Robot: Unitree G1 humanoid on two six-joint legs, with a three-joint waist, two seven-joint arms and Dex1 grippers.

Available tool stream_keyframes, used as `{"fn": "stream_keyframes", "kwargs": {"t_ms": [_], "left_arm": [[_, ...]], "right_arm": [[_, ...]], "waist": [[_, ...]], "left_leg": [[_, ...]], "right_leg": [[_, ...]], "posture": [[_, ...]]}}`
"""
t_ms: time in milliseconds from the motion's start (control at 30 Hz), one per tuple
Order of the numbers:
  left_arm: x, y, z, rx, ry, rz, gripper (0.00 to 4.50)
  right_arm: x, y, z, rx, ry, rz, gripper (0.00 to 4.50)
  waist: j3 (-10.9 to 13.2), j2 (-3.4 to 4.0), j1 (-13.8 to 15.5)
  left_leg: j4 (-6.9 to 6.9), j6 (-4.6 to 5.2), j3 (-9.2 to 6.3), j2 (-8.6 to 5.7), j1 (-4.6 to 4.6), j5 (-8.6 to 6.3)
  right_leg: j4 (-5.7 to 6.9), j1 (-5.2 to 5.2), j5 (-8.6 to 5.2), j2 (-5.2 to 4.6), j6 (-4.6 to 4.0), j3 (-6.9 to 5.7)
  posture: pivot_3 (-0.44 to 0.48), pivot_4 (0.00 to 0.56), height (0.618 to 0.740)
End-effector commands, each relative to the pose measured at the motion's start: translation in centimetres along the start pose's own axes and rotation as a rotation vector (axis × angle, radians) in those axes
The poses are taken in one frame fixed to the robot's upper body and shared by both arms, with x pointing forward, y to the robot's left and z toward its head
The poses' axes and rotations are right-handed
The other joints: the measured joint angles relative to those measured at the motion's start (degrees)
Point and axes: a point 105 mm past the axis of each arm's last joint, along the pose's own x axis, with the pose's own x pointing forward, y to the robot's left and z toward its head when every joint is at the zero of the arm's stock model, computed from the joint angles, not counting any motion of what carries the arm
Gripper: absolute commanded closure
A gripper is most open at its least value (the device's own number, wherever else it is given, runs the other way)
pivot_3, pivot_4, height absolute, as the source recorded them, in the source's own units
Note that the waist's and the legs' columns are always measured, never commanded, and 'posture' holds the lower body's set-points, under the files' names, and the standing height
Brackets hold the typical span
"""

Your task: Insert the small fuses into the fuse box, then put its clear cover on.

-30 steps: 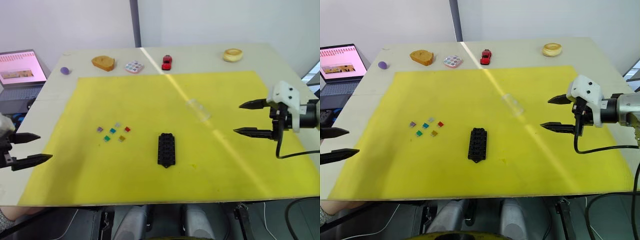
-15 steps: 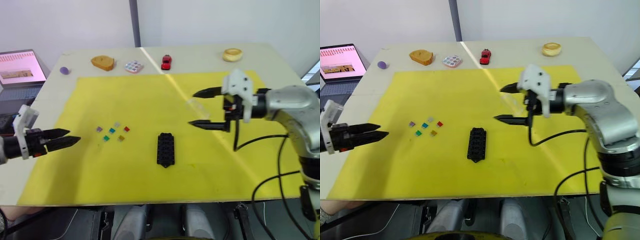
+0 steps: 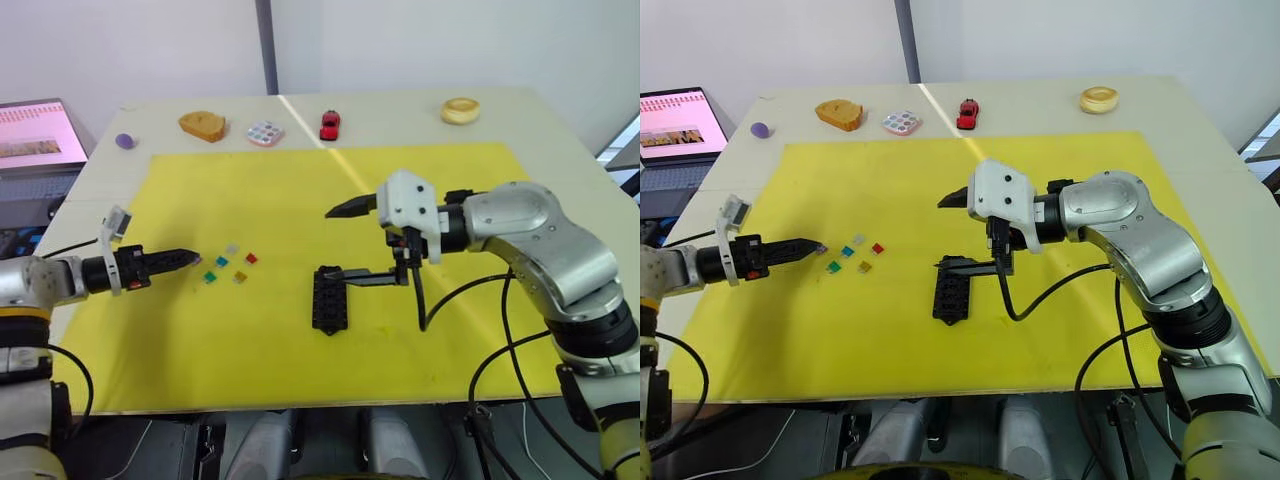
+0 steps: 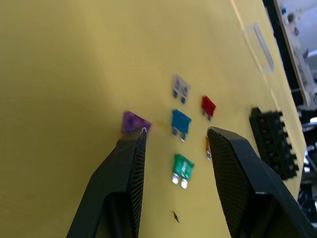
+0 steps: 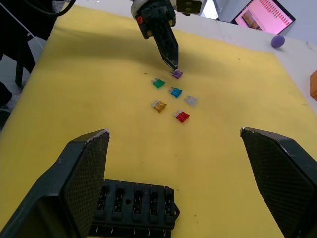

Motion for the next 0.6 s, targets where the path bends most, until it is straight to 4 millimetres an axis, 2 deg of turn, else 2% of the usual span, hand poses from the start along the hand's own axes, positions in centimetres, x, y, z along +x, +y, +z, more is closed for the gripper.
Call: {"fn": "stream_keyframes", "kwargs": {"t_ms": [33,167,267,600], "left_arm": [[-0.4,0.4,1.2,0.038,-0.019,0.021,2.42],[0.0,1.3,1.2,0.012,-0.039,0.035,2.42],[0.6,1.9,-0.3,-0.005,0.017,0.031,2.42],[1.5,1.6,-1.9,-0.042,0.080,-0.012,2.42]], "right_arm": [[0.0,0.3,1.3,-0.067,-0.025,-0.005,0.00],[-0.1,0.4,1.2,-0.064,-0.025,-0.019,0.00],[0.0,0.4,1.2,-0.063,-0.025,-0.026,0.00],[-0.2,0.1,1.2,-0.058,-0.023,-0.045,0.00]], "waist": [[0.0,-0.01,0.0],[0.0,-0.01,0.1],[0.0,-0.03,0.1],[0.0,-0.04,0.2]], "left_leg": [[0.01,0.00,0.01,0.00,0.00,0.00],[0.02,0.02,0.03,-0.01,0.00,-0.01],[0.03,0.07,0.02,-0.01,0.00,-0.04],[0.04,0.17,0.02,-0.01,0.00,-0.10]], "right_leg": [[-0.01,0.01,0.00,-0.01,0.00,0.01],[0.00,0.01,0.00,-0.01,0.00,0.04],[0.00,0.01,0.00,0.00,0.00,0.04],[0.00,0.02,0.00,0.00,0.00,0.06]], "posture": [[0.000,0.150,0.740],[0.000,0.150,0.740],[0.000,0.150,0.740],[0.000,0.150,0.740]]}}
